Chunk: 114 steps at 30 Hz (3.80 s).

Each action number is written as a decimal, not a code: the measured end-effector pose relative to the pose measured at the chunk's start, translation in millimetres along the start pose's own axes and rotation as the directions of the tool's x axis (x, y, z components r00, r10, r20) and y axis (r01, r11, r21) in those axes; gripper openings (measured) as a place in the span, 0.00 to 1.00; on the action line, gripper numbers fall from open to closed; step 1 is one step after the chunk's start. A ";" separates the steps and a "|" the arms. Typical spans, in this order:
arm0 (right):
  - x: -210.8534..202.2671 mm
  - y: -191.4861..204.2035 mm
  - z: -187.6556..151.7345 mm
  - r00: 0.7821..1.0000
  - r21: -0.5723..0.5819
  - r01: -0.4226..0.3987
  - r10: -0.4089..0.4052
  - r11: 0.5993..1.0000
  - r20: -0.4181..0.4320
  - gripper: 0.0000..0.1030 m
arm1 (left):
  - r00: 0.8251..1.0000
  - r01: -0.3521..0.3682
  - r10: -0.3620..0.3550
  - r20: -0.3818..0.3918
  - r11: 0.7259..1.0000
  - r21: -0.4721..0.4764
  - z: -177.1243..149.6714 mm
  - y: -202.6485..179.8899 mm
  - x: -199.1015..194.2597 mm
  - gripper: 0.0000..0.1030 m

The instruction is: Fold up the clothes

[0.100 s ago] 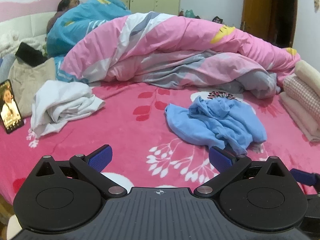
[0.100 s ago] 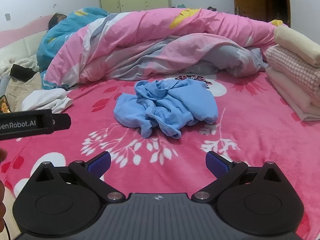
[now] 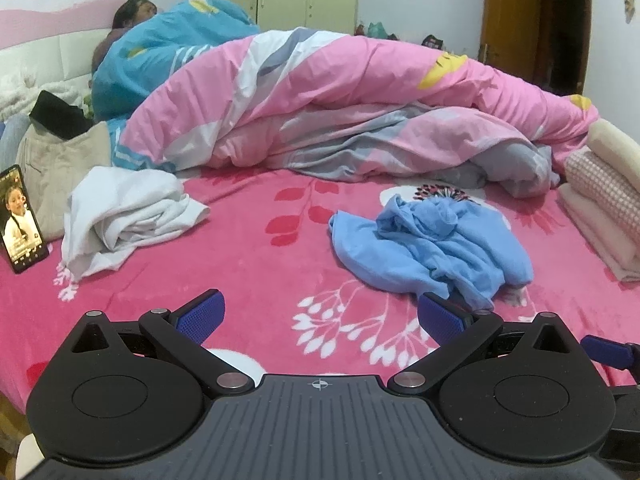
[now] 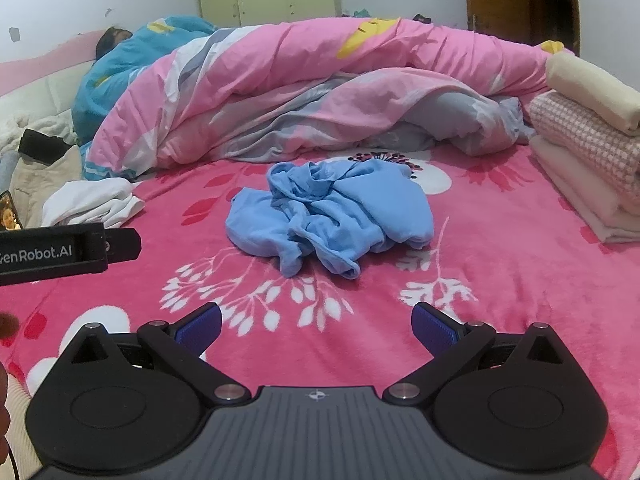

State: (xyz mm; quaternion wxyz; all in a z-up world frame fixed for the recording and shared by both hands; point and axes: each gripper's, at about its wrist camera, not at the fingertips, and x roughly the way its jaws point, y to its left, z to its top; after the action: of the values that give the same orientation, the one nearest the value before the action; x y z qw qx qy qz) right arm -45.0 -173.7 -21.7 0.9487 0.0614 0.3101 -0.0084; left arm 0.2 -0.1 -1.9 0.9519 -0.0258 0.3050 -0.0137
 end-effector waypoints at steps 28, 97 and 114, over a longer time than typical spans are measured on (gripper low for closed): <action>-0.2 0.4 3.4 1.000 -0.006 0.024 -0.024 1.000 -0.009 1.00 | 0.998 -0.057 0.057 -0.037 0.998 0.008 1.4 -2.6 1.7 1.00; 8.4 -2.4 0.5 0.997 -0.009 0.061 -0.061 0.998 -0.041 1.00 | 0.997 -0.041 0.041 -0.058 0.999 0.002 -7.3 -8.4 15.3 1.00; 43.0 -44.5 30.5 0.993 0.004 0.059 -0.059 0.998 0.106 1.00 | 0.989 0.125 -0.127 0.074 0.992 0.035 9.8 -9.2 75.0 1.00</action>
State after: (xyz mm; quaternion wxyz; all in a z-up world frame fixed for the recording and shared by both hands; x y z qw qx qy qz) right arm 5.2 -220.6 -27.6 0.9631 0.0521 0.2609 -0.0397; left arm 66.8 -12.0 -36.9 0.9604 -0.0313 0.2658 -0.0772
